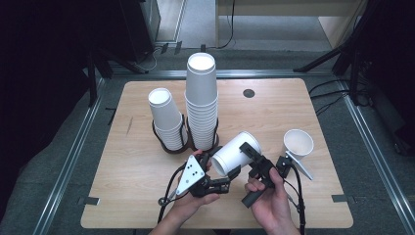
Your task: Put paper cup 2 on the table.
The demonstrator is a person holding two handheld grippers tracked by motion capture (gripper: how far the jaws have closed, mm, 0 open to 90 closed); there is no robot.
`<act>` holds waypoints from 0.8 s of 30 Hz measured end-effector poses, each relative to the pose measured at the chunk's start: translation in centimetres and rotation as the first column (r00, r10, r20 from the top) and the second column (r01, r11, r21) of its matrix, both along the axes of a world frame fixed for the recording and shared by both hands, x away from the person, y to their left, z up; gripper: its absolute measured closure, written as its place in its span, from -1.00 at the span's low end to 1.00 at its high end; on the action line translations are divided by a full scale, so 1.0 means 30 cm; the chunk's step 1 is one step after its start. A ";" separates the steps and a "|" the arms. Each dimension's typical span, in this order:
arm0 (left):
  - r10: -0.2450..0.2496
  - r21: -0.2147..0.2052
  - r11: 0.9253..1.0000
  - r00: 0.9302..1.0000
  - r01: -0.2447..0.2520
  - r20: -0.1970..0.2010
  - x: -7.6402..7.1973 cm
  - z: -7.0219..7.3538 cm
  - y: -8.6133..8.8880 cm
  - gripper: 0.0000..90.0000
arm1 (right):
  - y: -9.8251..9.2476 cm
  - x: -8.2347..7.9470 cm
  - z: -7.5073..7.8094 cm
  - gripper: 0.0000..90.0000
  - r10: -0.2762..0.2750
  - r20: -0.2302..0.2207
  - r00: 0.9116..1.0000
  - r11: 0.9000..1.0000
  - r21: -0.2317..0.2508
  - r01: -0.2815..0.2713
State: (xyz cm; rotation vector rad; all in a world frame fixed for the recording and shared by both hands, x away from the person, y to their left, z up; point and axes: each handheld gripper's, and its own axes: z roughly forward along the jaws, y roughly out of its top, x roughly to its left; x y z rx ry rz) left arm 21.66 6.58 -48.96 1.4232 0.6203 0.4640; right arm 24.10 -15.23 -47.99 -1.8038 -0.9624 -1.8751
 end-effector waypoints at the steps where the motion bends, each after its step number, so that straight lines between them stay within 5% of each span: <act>1: -0.002 0.001 1.000 1.000 0.002 0.004 -0.001 -0.001 -0.003 -0.51 | 0.000 0.001 -0.001 -1.00 -0.001 0.001 1.000 1.000 0.001 0.001; 11: -0.034 0.020 0.999 0.999 0.034 0.007 -0.005 -0.010 -0.016 -0.53 | 0.005 -0.005 -0.003 -0.79 -0.001 0.003 1.000 1.000 0.023 0.001; 16: -0.050 0.017 0.999 0.999 0.050 0.006 -0.004 -0.003 -0.003 -0.56 | 0.012 -0.015 0.002 -0.74 -0.012 0.040 0.999 1.000 0.009 0.011; 24: -0.087 -0.002 0.996 0.995 0.087 -0.052 0.000 0.014 0.023 -0.71 | 0.020 -0.027 0.019 -0.73 -0.040 0.116 0.992 0.999 -0.019 0.043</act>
